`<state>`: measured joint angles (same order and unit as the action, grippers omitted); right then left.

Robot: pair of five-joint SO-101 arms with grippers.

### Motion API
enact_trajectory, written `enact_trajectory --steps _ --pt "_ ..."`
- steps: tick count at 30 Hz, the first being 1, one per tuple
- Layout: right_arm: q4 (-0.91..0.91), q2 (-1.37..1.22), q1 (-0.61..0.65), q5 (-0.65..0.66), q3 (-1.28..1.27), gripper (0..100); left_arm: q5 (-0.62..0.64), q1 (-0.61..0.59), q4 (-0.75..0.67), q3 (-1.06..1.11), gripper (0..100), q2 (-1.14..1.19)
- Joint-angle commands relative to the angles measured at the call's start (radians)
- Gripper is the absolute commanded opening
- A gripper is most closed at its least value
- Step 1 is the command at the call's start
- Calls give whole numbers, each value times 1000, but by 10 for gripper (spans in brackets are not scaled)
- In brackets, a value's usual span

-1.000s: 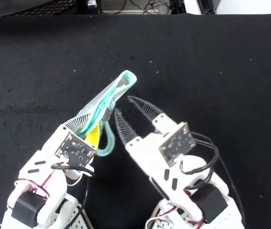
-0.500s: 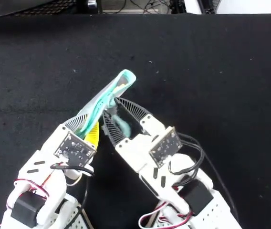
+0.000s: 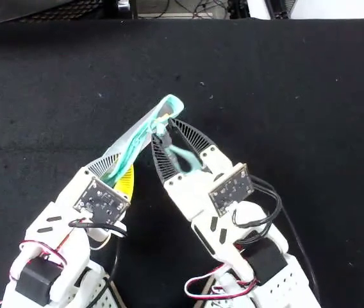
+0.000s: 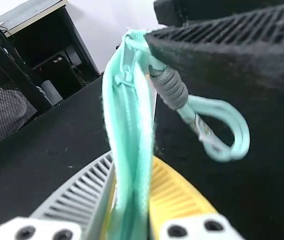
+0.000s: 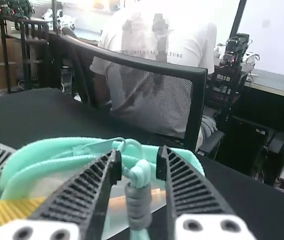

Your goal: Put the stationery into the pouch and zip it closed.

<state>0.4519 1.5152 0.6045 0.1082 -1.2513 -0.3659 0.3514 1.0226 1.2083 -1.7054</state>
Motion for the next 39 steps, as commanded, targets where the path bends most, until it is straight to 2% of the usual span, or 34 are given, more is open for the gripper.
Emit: enact_trajectory --steps 1,8,17,21,28,39 --pt "-25 7 -17 3 -5 134 11 -7 12 10 30 3" --pt "-18 5 25 15 -12 134 9 -7 12 10 30 3" --pt "-17 -2 25 226 -10 134 9 -7 12 10 30 3" --pt "-26 -107 25 304 -1 134 9 -7 11 10 30 3" --pt "-28 -271 21 315 124 134 8 -7 11 10 30 3" --pt "129 -76 23 311 162 134 8 -7 11 10 30 3"
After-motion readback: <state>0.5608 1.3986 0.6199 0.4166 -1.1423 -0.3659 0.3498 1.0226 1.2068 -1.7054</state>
